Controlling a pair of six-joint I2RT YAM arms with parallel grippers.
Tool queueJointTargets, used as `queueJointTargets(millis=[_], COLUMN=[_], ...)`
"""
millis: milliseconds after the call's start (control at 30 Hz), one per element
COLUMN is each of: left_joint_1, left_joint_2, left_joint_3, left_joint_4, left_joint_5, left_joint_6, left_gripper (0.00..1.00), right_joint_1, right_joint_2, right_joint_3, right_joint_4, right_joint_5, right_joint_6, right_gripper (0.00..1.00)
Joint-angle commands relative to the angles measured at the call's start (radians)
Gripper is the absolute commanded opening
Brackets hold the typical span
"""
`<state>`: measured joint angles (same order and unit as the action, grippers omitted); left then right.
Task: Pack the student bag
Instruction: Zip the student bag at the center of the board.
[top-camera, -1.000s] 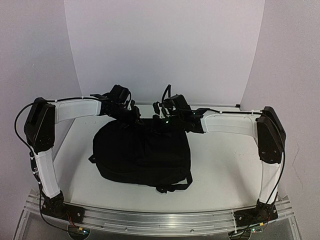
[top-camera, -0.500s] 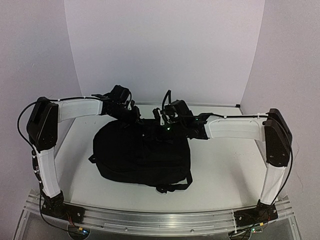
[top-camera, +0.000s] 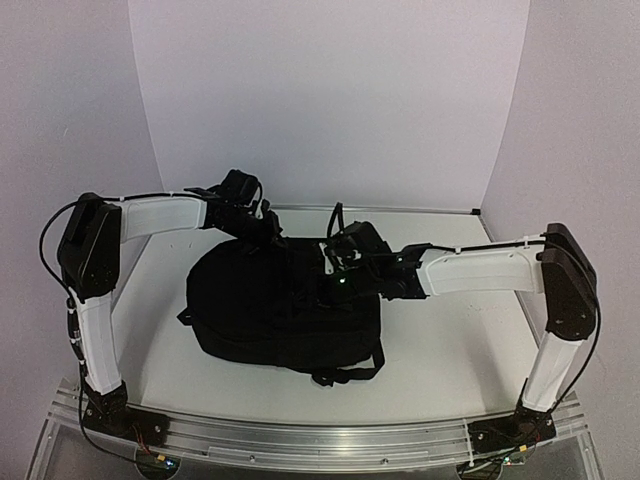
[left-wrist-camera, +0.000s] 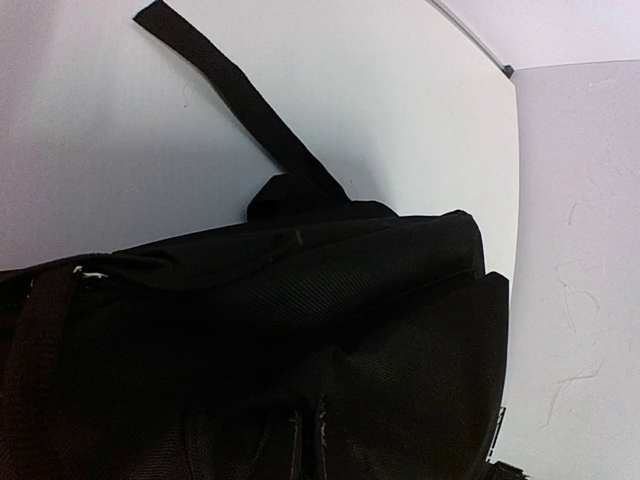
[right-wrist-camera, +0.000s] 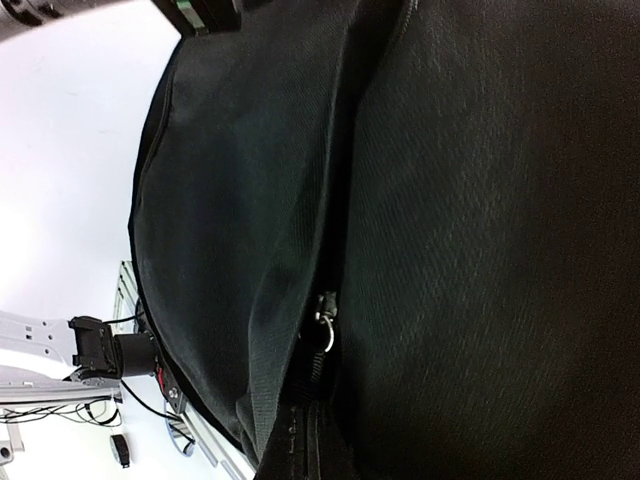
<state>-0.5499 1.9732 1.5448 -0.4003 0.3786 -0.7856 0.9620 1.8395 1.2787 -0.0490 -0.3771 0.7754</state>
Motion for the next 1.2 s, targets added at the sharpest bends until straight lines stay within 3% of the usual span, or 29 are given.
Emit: queueJointTargets(millis=[0,800,1167], left_joint_1=[0.024,0.036,0.059], left_joint_2=[0.013,0.075,0.125], left_joint_3=[0.063,0.131,0.129], left_joint_4=[0.089,0.084,0.179], left_joint_5=[-0.040,-0.049,-0.070], left_joint_6=[0.008,0.037,0.039], left_gripper=[0.00,0.00,0.00], right_joint_1=[0.041,0.131,0.085], right_joint_2=[-0.055,-0.108,-0.031], right_joint_3=[-0.031,-0.167,-0.155], right_joint_4=[-0.006,-0.001,-0.005], right_joint_5=[-0.015,0.059,0.298], right_joint_6=[0.026,0.123,0.192], right_gripper=[0.00,0.00,0.00])
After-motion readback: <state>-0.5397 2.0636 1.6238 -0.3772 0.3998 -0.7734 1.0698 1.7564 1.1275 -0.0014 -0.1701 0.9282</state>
